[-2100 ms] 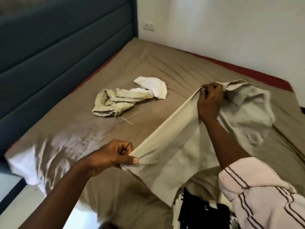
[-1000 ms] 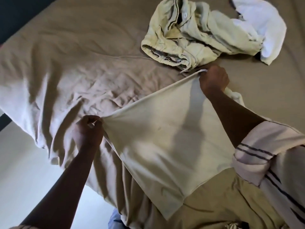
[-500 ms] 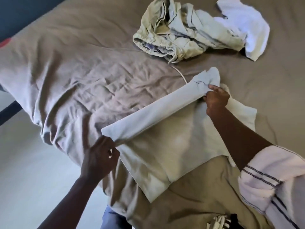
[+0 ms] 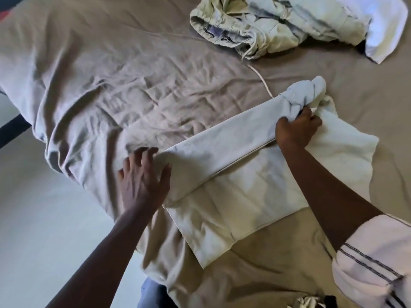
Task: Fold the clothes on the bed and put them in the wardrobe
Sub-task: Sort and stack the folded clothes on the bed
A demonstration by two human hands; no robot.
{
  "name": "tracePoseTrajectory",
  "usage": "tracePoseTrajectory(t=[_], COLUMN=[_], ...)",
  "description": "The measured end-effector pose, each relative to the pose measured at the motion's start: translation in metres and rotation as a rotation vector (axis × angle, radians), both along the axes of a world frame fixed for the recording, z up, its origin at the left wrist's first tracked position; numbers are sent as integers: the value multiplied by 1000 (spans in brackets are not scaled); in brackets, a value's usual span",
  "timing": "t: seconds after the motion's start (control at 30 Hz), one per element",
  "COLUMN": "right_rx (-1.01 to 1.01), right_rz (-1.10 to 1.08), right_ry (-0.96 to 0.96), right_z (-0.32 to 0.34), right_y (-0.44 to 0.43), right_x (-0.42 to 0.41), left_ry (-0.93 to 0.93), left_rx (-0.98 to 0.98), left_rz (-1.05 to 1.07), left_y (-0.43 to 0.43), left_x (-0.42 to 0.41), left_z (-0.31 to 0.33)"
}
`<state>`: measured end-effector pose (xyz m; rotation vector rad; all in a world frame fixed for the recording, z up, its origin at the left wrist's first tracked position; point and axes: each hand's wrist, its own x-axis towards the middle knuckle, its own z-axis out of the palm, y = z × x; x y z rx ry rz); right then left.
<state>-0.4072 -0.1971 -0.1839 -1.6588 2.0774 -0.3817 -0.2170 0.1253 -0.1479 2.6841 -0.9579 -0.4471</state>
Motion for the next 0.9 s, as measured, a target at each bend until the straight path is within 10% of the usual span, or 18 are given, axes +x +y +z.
tracePoseTrajectory(t=[0.3, 0.43, 0.57, 0.9], right_rx=[-385, -174, -402, -475], right_rz=[441, 208, 26, 380], right_ry=[509, 424, 361, 116], right_z=[-33, -46, -35, -9], right_y=[36, 25, 1, -46], right_x=[38, 59, 63, 22], left_ry=[93, 66, 57, 70], left_rx=[73, 119, 34, -86], left_rz=[-191, -188, -195, -100], left_y=[-26, -29, -22, -21], left_x=[54, 62, 65, 60], left_z=[-28, -26, -32, -33])
